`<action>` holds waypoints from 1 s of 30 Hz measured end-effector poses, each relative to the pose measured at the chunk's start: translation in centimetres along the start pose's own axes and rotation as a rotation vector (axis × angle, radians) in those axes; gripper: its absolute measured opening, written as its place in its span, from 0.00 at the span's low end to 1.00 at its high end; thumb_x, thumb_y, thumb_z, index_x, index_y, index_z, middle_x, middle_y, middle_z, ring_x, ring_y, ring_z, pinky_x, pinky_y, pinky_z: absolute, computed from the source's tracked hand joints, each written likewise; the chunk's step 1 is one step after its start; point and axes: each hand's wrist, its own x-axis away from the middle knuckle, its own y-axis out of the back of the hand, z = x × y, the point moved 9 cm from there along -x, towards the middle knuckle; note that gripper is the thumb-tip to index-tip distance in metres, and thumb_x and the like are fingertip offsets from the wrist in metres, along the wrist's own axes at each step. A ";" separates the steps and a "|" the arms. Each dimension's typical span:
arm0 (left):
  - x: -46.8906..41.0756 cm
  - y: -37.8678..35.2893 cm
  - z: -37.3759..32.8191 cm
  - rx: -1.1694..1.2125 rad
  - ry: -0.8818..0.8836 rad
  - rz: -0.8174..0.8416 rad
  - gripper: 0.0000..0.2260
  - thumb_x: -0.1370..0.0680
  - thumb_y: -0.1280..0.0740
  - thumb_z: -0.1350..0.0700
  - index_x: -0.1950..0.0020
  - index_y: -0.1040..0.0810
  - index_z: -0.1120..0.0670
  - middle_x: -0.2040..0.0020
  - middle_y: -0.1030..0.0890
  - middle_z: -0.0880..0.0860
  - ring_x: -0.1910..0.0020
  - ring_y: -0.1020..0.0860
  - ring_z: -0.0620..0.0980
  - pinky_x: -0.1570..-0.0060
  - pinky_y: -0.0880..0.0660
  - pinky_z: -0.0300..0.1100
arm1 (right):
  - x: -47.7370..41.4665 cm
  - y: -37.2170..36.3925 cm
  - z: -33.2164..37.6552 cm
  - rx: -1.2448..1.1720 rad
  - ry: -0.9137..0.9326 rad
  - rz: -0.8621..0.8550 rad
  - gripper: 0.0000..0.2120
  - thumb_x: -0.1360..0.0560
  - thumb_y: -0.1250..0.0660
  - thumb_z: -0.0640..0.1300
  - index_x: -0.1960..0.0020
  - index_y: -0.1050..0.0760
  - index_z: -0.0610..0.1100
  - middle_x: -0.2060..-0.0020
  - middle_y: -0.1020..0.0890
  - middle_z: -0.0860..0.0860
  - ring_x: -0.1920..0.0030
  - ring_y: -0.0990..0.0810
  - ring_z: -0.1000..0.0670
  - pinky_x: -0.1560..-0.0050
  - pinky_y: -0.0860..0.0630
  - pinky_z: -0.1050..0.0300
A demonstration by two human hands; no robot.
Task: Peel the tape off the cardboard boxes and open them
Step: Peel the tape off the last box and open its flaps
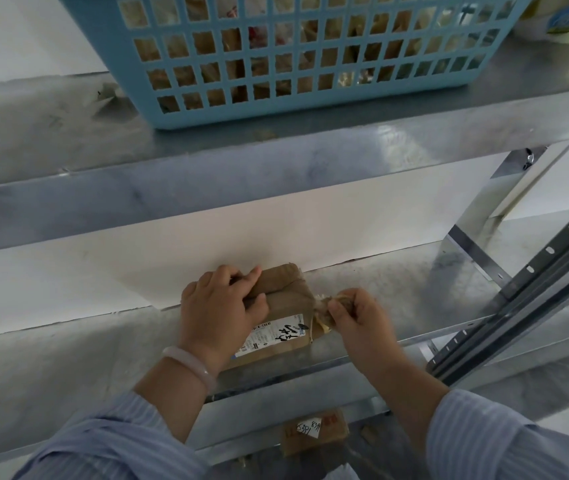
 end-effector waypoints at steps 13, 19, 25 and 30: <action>0.0 0.1 -0.1 -0.006 -0.035 -0.008 0.26 0.26 0.48 0.38 0.34 0.24 0.43 0.48 0.23 0.48 0.51 0.24 0.51 0.50 0.28 0.49 | -0.4 0.8 2.3 0.093 0.107 -0.081 0.12 0.28 0.26 0.44 0.45 0.18 0.52 0.51 0.21 0.59 0.53 0.22 0.62 0.54 0.26 0.72; 0.0 0.2 -0.1 0.008 -0.033 -0.026 0.25 0.26 0.47 0.39 0.35 0.23 0.44 0.49 0.23 0.48 0.52 0.23 0.53 0.51 0.28 0.49 | 1.0 1.4 2.1 -0.107 0.172 -0.122 0.08 0.24 0.31 0.40 0.56 0.15 0.50 0.53 0.18 0.56 0.51 0.20 0.60 0.51 0.24 0.70; 0.0 0.1 -0.1 0.004 -0.029 -0.020 0.25 0.26 0.47 0.39 0.35 0.23 0.43 0.49 0.23 0.48 0.51 0.23 0.52 0.50 0.28 0.49 | 0.1 1.1 2.7 0.002 0.129 -0.064 0.05 0.31 0.22 0.43 0.59 0.18 0.50 0.57 0.21 0.55 0.57 0.20 0.57 0.56 0.24 0.64; 0.0 0.2 -0.1 -0.005 -0.036 -0.030 0.24 0.26 0.47 0.39 0.35 0.23 0.44 0.49 0.23 0.48 0.51 0.23 0.52 0.51 0.28 0.49 | -0.2 -0.6 1.1 -0.051 -0.074 0.072 0.23 0.32 0.21 0.49 0.42 0.27 0.54 0.51 0.21 0.57 0.55 0.17 0.53 0.53 0.19 0.55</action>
